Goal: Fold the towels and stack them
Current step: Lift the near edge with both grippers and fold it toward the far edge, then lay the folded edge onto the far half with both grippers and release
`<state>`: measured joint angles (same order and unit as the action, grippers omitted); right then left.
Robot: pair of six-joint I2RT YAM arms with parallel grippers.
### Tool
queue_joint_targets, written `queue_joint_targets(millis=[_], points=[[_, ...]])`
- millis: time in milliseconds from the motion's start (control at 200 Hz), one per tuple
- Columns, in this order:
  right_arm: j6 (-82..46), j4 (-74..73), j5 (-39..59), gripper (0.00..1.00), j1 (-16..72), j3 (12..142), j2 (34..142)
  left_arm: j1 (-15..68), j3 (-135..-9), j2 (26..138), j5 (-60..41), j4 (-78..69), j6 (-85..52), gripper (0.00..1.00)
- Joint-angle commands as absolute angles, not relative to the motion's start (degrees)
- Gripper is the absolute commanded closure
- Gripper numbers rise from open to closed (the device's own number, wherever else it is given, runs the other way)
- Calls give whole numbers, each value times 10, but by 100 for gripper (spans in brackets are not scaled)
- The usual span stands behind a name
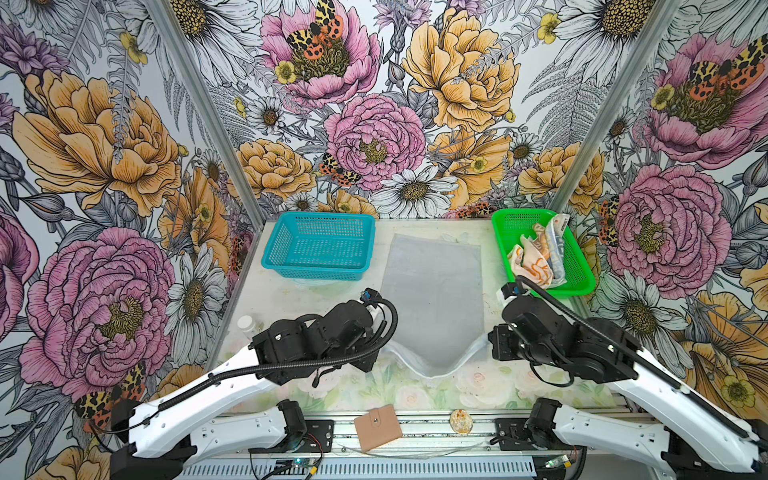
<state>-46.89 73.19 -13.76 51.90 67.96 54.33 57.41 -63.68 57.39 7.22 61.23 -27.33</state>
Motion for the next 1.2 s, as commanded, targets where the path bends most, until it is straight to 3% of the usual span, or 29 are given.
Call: queue_joint_targets(millis=[0,180,530,891,1196], points=[[-417,683,-196,100,486,689,563,516,-626,598,62,564,-241,100],[-337,635,-199,100,371,700,590,431,-659,682,-1,493,-195,100],[-199,506,-82,100,168,770,722,331,-915,933,-23,484,-112,100],[-133,395,49,100,47,859,906,267,-1160,1187,-63,484,-99,100],[-118,366,102,100,36,917,1053,260,-1254,1298,-22,484,-118,100]])
